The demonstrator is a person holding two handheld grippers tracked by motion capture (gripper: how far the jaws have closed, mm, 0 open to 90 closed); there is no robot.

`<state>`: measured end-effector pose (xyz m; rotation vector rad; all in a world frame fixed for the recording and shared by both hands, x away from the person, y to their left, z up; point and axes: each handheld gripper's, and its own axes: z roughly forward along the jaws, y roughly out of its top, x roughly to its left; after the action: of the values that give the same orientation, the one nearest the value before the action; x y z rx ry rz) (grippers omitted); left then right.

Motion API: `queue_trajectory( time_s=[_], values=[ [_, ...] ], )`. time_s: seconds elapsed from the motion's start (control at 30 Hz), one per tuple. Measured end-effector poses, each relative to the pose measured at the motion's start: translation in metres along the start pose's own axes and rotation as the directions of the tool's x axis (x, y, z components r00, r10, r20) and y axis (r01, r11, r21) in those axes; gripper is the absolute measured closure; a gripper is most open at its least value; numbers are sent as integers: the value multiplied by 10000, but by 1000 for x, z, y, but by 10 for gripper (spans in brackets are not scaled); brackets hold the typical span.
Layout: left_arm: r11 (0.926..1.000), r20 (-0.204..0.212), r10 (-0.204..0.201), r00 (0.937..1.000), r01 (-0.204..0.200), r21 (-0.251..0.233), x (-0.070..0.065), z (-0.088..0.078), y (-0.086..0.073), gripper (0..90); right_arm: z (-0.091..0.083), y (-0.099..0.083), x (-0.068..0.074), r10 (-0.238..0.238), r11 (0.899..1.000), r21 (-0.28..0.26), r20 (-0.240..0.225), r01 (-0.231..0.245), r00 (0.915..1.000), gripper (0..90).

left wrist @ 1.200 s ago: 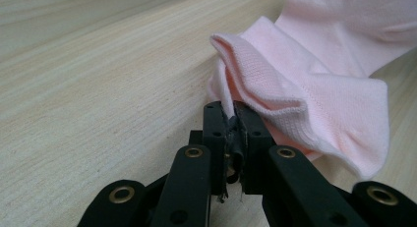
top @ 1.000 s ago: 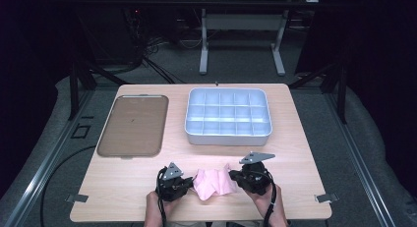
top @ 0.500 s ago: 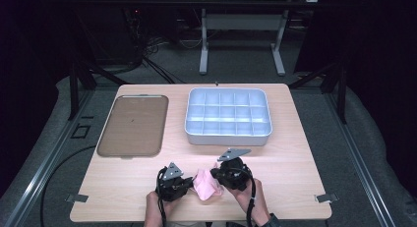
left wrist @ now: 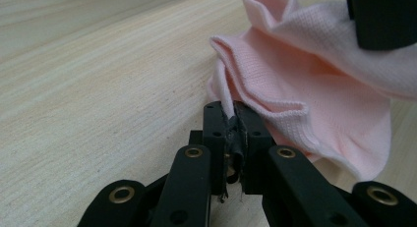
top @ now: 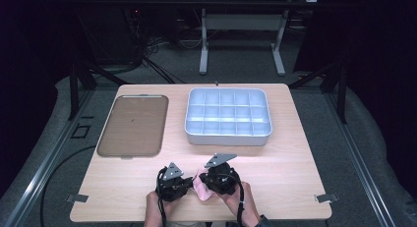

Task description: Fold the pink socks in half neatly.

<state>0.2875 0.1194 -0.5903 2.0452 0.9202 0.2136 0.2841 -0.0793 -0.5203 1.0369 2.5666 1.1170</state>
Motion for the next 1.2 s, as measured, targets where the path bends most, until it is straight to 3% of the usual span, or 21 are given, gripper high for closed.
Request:
queue_trajectory(
  time_s=[0.27,0.4,0.57,0.67,0.8,0.93,0.97,1.07,1.2],
  values=[
    [10000,-12,-11,10000,11,-29,0,0,0,846,3,0,3,-218,9997,-99,68,219,9997,877],
    [10000,43,-14,10000,14,38,0,0,0,845,4,0,2,-85,9997,-243,36,86,10000,877],
    [10000,43,-17,10000,17,34,1,0,0,846,10,-3,9,-499,9987,-48,-97,498,9987,877],
    [10000,44,-7,10000,6,39,1,0,0,845,12,-4,11,-748,9972,-93,-427,744,9963,877],
    [10000,40,-13,10000,13,38,1,0,0,846,20,-8,13,-1038,9942,222,-418,1048,9937,873],
    [10000,45,-10,10000,10,38,1,0,0,846,23,-12,8,-918,9948,354,-870,951,9920,767],
    [10000,43,-2,10000,2,40,1,0,0,846,22,-13,7,-853,9958,243,-1071,884,9906,704],
    [10000,44,7,10000,-7,52,1,0,0,845,10,-14,1,-788,9969,-179,-1222,771,9894,641],
    [10000,44,-18,10000,18,33,1,0,0,846,-15,-18,-20,-236,9978,-634,-807,185,9965,612]
  ],
)
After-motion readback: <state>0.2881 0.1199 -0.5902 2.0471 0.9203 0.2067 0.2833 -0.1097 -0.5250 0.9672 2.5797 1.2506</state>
